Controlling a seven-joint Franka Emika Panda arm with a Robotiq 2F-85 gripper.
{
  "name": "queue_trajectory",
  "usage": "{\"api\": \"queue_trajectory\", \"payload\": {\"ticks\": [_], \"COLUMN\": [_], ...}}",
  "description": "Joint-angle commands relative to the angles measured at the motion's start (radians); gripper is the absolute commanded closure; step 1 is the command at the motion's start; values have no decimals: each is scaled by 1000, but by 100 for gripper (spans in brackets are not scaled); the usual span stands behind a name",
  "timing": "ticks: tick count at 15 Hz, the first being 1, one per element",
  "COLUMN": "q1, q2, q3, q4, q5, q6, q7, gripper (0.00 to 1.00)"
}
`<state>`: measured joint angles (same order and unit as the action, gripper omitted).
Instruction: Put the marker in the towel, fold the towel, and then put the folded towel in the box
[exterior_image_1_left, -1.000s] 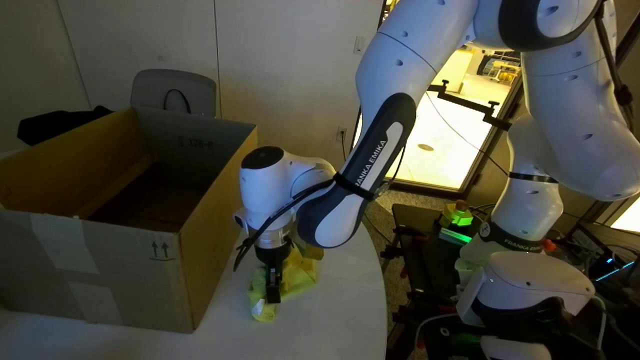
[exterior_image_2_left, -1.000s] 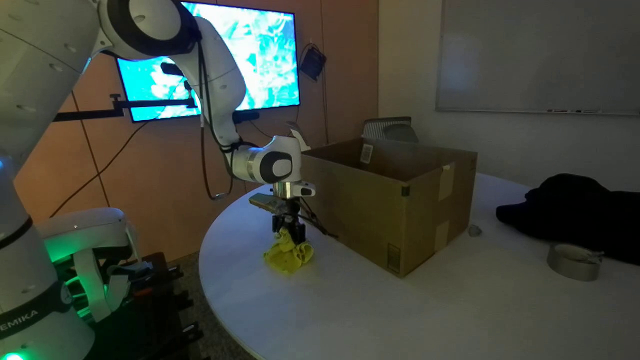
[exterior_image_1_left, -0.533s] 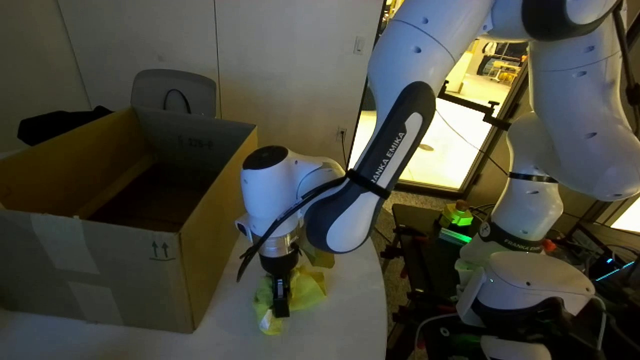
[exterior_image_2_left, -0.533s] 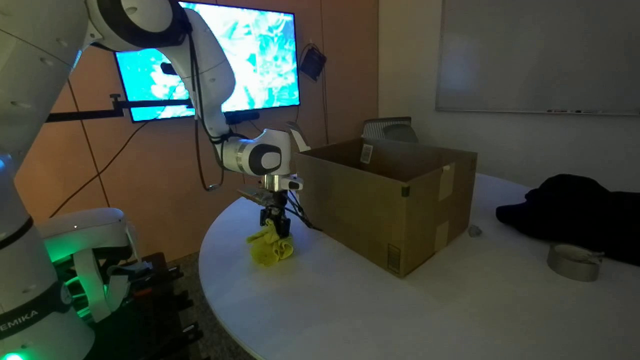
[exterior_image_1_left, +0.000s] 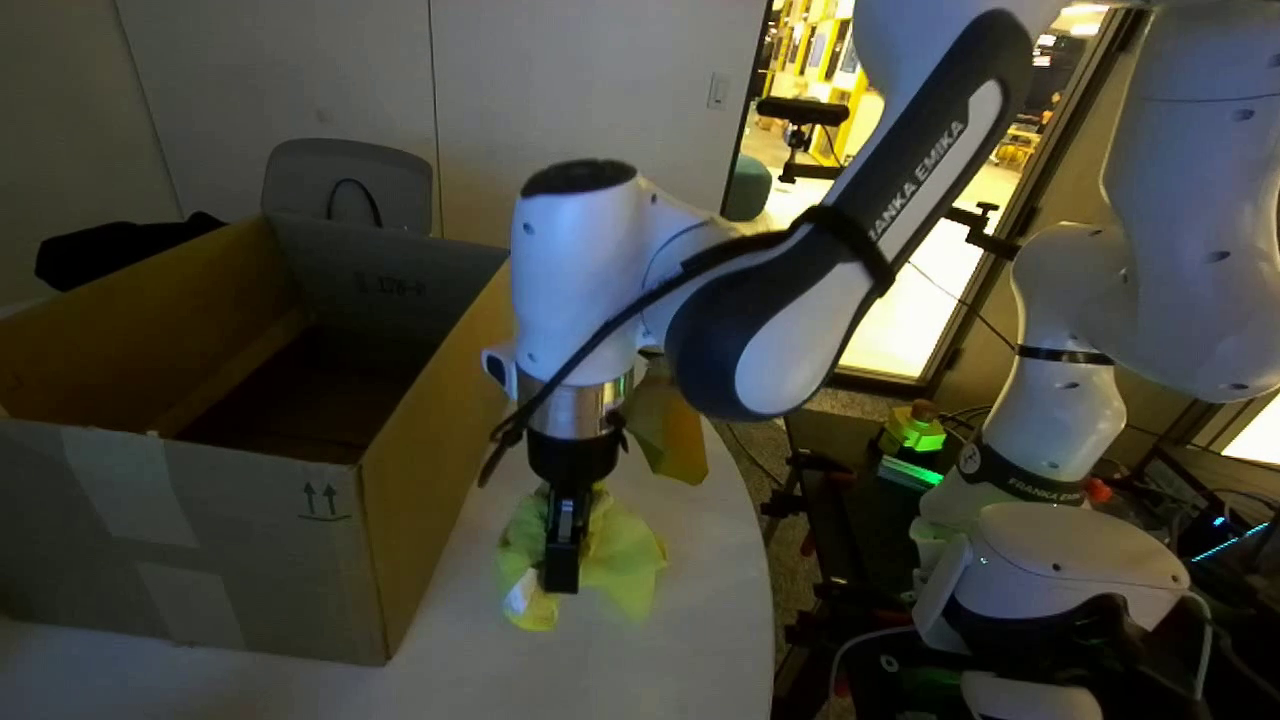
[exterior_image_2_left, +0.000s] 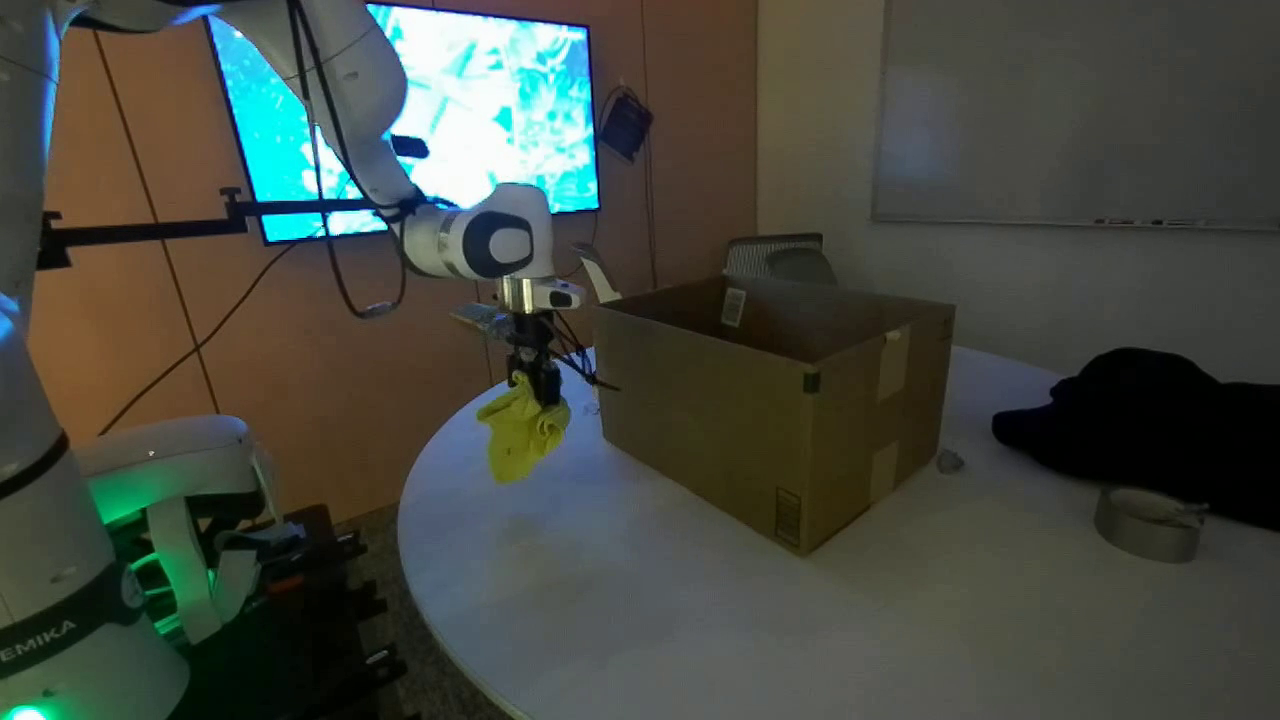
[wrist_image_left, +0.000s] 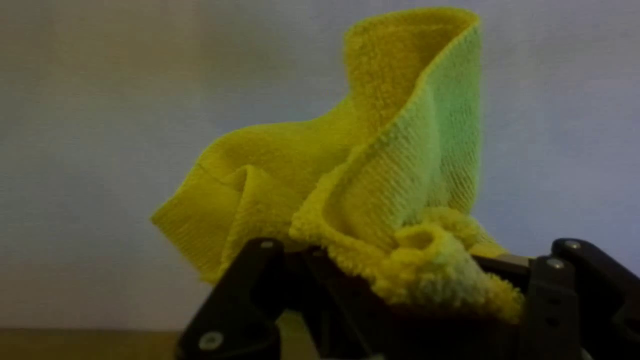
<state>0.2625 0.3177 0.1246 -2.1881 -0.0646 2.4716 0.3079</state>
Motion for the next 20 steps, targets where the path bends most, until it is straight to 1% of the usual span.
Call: {"api": "queue_trajectory", "payload": {"ticks": [1,4,6,8,10,12,14,17,18,19,20], "q1": [-17,-47,-65,-78,-84,-79,-70,-52,-46,-40,-42], "q2": [-120,-147,-131,-88,-36,38,133,271,318,360,397], "q3": [-20,-36,-47,-64,-84,-105,-127,-163,-173,-182,-184], "q4": [33,126,204,296,383,485,601,746,792,837,882], "q5": [6,4,-2,-11,-18,-22,-22,-25,-26,-25,-18], "q6": [-65,-111,-128,-118,-85,-80,-103,-134,-163,-196,-234], "q7": [42,56,81,128,194,259,302,373,386,397,391], "gripper": [95,95,95,95,95,95,95,95,95,70,69]}}
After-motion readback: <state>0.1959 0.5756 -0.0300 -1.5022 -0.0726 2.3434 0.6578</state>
